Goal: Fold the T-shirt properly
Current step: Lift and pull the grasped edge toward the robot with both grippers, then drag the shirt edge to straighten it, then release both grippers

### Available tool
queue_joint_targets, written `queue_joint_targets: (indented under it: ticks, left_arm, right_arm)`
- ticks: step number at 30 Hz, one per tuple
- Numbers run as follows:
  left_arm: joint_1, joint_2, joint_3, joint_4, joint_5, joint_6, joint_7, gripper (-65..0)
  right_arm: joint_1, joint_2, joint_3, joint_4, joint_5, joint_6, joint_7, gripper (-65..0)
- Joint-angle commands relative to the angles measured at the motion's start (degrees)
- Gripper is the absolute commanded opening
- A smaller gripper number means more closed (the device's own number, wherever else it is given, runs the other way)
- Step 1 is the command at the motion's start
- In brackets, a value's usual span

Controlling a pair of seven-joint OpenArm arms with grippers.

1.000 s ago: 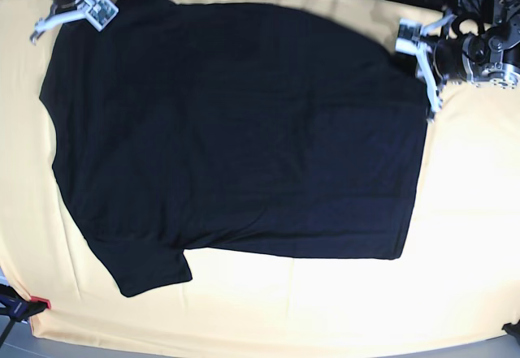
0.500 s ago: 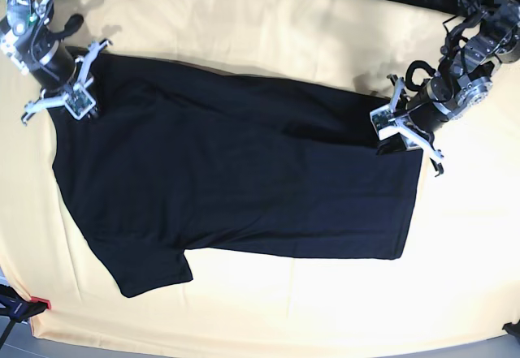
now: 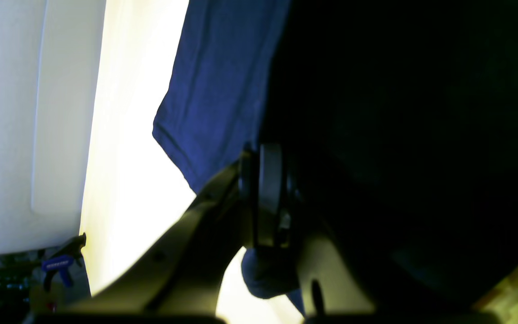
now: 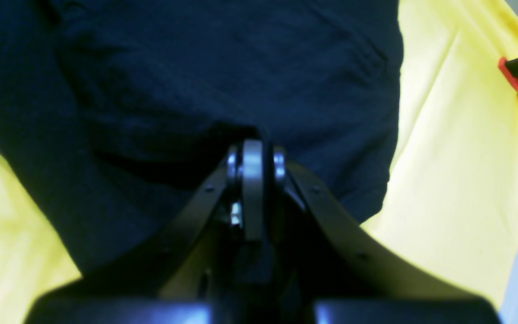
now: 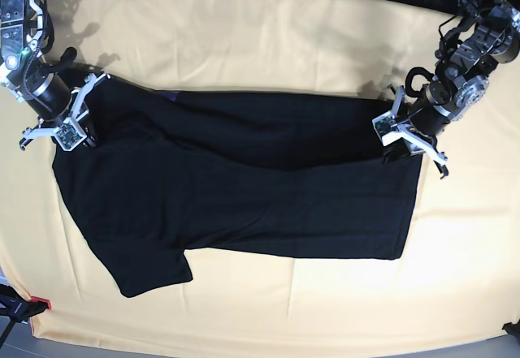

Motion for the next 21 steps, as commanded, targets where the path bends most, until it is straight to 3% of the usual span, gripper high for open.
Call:
queue_joint_targets:
  ticks: [1,3,4,6,7,10,15,19,21]
  left_arm:
    - [-0.85,-1.11,-0.72,0.70,0.46,0.37,-1.62,-65.0]
    - [-0.85,-1.16,-0.72,0.83,0.76,-0.15,-1.16,-51.0]
    - [-0.83,-1.40,-0.72,1.07,0.70,-1.14,-0.44,-42.3]
    - [-0.83,-2.10,-0.72,2.05,-0.87,-4.72,0.44,-29.3]
    - [-0.81,-2.71,-0.72,2.84,-2.14,-6.91,0.55,-27.4]
    - [-0.81,-5.40,-0.72,5.95,-3.78,-12.92,2.19,-27.5]
    - [-0.74,-11.30,-0.72,10.97,-8.87,-24.00,3.21,-27.5]
    - [-0.26,-13.35,-0.70,10.03,-10.78,-32.52,3.17,-27.5]
    - [0.33,-13.31,-0.70,9.16,-10.86,-33.16,2.91,-27.5]
  right_arm:
    - [0.61,1.03,0.48,0.74,0.28,-0.31,1.25,-54.2]
    - [0.66,1.18,0.48,0.76,0.28,-0.31,0.63,-31.8]
    - [0.63,1.18,0.50,0.76,0.31,-0.31,0.59,-24.6]
    - [0.63,1.46,0.50,0.90,2.03,0.96,-0.33,-22.1]
    - [0.61,1.92,0.50,1.18,3.91,2.93,-1.57,-22.1]
    - [0.46,3.08,0.50,3.76,9.31,7.75,-8.55,-22.2]
    - [-0.66,5.81,0.50,7.06,20.39,7.75,-22.82,-22.2]
    - [-5.51,6.54,0.50,7.04,20.57,7.75,-24.48,-22.2]
    - [-8.07,6.54,0.48,7.04,18.78,7.75,-23.61,-22.2]
